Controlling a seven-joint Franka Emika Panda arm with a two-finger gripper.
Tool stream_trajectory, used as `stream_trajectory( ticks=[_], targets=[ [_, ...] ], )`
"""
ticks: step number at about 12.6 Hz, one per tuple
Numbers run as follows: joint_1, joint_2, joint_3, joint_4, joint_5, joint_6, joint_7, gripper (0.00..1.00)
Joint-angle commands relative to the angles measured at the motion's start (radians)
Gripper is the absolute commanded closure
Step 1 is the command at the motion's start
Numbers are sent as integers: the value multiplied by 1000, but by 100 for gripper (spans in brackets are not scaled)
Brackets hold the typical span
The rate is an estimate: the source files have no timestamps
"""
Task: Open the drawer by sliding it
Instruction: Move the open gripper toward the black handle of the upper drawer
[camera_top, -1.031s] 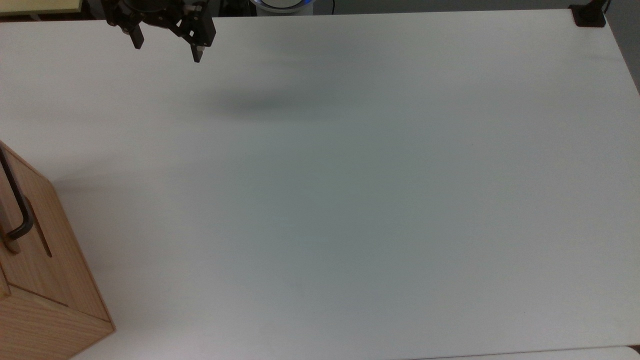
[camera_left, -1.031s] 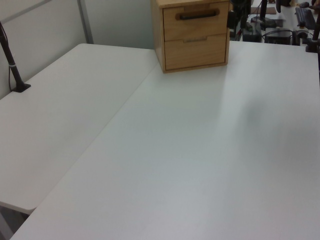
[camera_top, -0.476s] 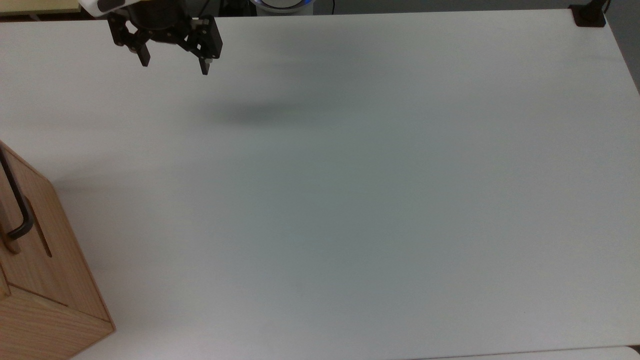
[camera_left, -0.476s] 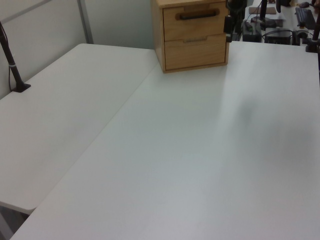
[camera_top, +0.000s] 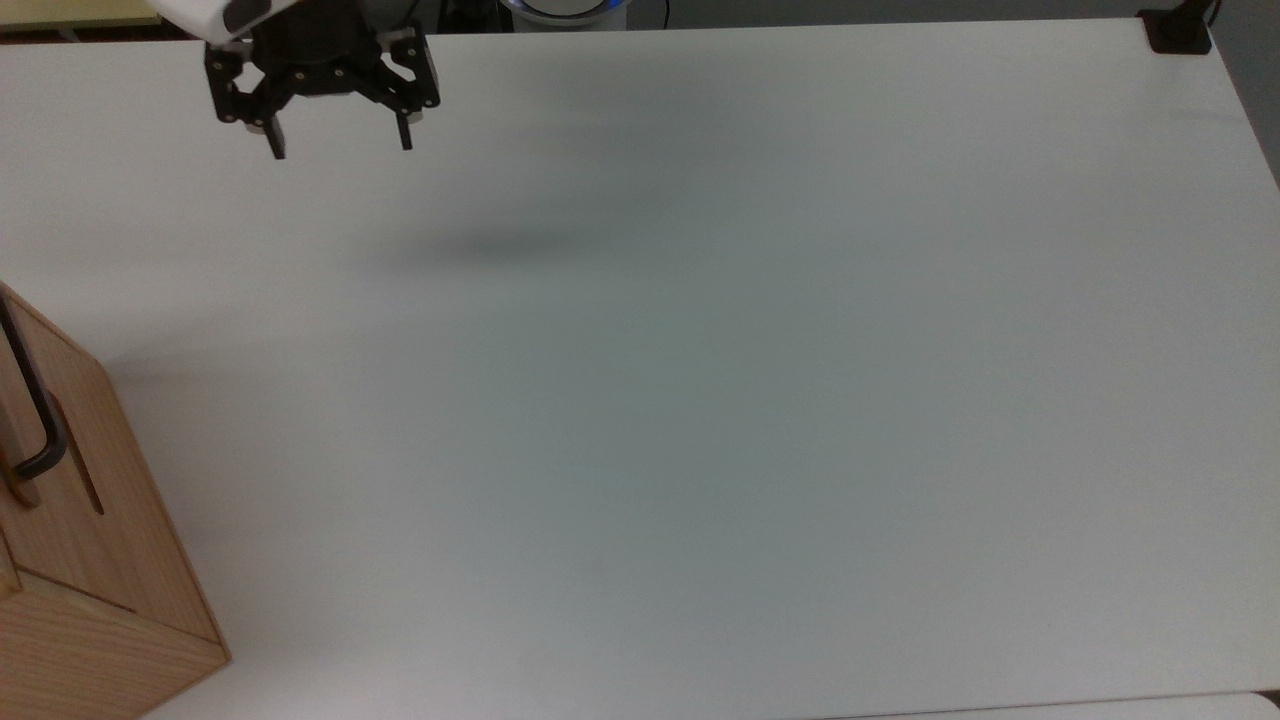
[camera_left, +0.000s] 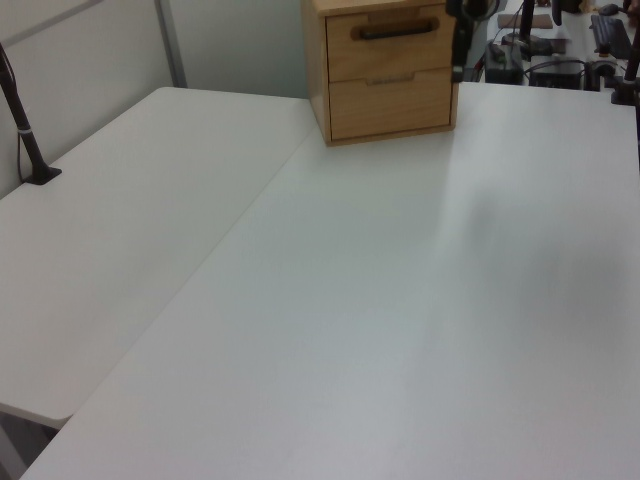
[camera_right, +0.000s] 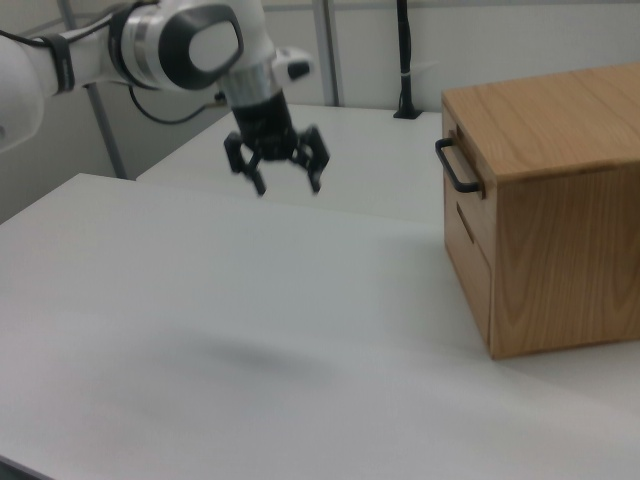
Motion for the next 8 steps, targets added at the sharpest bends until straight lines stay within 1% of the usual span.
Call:
stream_trajectory(
  ticks=[1, 3, 4, 7, 8],
  targets=[
    [0, 2, -21, 38, -128, 219, -101, 0],
    [-19, 25, -33, 38, -193, 371, -106, 0],
    [-38, 62, -32, 38, -242, 431, -101, 0],
    [-78, 134, -41, 39, -274, 615, -98, 0],
    [-80, 166, -67, 50, -293, 687, -100, 0]
  ],
)
